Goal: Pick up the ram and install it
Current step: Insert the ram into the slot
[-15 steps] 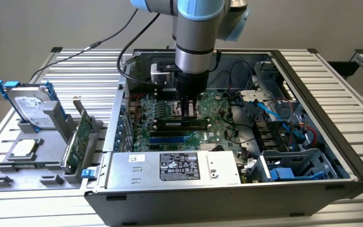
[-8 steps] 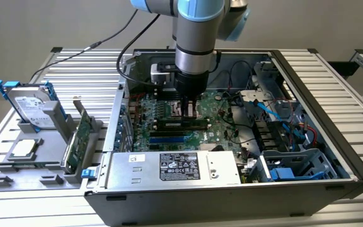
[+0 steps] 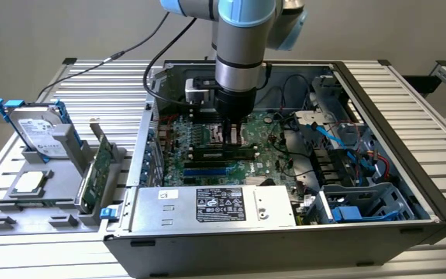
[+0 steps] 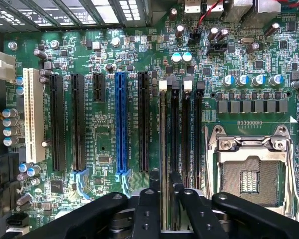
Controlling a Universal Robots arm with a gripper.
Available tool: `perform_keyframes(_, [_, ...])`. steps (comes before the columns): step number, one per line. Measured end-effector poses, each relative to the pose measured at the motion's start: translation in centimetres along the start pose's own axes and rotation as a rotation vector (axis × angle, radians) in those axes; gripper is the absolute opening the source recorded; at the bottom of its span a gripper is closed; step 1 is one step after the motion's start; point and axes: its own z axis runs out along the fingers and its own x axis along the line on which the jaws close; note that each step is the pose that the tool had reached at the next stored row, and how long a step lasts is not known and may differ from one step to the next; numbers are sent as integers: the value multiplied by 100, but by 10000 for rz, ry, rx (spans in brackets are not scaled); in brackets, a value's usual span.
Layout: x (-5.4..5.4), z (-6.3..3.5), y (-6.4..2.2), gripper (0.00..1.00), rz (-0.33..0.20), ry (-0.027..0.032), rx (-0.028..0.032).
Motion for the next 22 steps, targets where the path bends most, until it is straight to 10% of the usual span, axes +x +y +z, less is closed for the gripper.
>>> perform_keyframes(8, [12,-178,16,51,-2,-12,-64])
perform_keyframes(16, [21,-325,25,49,-6,-14,-94])
perform_keyframes(22, [21,-326,25,24,-6,-12,-95])
